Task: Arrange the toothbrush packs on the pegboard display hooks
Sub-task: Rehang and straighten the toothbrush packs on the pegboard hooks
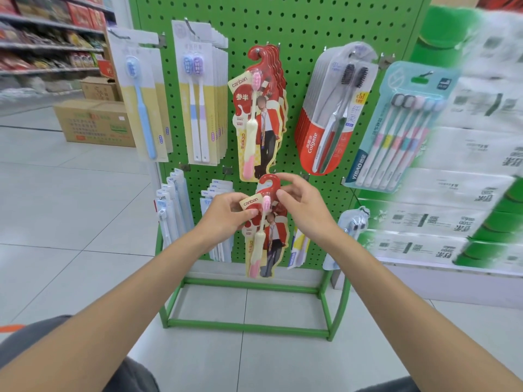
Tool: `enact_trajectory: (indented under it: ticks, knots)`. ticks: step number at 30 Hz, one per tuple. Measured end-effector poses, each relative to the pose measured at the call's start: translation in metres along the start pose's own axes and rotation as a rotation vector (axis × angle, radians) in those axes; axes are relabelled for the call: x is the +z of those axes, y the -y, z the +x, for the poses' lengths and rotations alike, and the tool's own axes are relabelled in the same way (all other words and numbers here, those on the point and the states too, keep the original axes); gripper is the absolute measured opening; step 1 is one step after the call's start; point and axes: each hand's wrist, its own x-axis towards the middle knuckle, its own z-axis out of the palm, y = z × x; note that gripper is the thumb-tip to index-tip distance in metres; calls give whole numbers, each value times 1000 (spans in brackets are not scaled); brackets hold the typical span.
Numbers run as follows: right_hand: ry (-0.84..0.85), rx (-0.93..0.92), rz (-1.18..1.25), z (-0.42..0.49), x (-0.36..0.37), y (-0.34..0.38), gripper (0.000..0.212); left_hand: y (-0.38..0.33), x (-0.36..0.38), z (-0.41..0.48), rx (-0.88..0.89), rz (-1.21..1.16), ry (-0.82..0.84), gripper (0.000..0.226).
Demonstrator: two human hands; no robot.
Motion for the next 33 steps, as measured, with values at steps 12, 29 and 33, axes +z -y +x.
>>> enact_trajectory:
  ticks: [12, 29, 33]
  knots:
    - [-143, -197, -407, 31, -39, 63, 9, -59, -9, 13, 85, 8, -42, 16]
    - [-418, -230, -623, 151, -109, 213, 21, -193, -47, 86, 380, 268, -338, 41]
    - [-539, -237, -600, 189, -117, 225, 20, -191, -49, 106, 397, 412, -346, 63]
